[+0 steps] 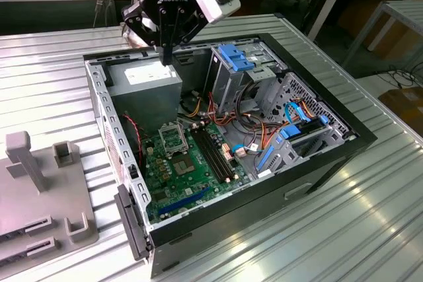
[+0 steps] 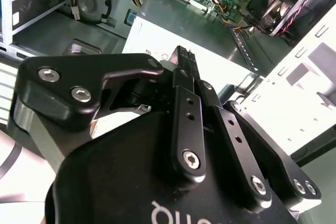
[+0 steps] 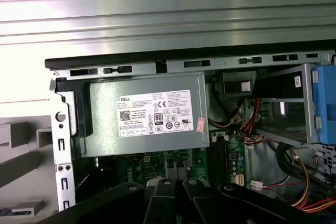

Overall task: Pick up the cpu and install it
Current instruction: 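Reach for the cpu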

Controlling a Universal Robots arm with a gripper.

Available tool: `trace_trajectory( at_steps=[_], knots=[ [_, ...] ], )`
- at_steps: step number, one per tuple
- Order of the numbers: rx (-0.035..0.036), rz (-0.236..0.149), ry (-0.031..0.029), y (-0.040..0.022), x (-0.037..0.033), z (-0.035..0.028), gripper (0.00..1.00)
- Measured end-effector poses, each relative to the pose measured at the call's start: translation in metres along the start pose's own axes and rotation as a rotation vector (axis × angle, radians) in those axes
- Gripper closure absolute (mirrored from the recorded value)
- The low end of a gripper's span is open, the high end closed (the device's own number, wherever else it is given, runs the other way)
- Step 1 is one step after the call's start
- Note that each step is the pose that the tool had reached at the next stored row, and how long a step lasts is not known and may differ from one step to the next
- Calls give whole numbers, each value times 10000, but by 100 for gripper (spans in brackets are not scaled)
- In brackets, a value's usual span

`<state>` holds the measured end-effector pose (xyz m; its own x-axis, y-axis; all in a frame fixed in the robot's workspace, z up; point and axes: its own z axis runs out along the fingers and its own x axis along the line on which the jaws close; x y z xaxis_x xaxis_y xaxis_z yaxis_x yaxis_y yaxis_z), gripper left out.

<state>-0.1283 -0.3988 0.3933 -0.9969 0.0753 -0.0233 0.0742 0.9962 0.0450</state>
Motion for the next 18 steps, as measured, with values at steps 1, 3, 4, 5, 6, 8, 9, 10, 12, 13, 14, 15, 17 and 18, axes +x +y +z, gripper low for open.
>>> trace_trajectory(
  at_steps=[1, 3, 4, 5, 6, 8, 9, 10, 12, 13, 14, 15, 17, 18],
  knots=[
    [-1, 0, 0, 0, 2, 0, 89],
    [0, 1, 1, 0, 6, 0, 89],
    [0, 1, 0, -1, 8, 0, 89],
    [0, 0, 1, -1, 10, 0, 89],
    [-1, 1, 1, -1, 12, 0, 89],
    [0, 0, 2, -1, 16, 0, 89],
    [0, 0, 2, -1, 18, 0, 89],
    [0, 0, 3, -1, 19, 0, 89],
    [0, 1, 3, -2, 24, 0, 89],
    [0, 2, 3, -2, 28, 0, 89],
    [0, 3, 3, -2, 31, -1, 89],
    [0, 1, 3, -3, 34, -1, 89],
    [0, 0, 3, -3, 39, -1, 89],
    [0, 0, 3, -3, 42, -1, 89]
  ],
)
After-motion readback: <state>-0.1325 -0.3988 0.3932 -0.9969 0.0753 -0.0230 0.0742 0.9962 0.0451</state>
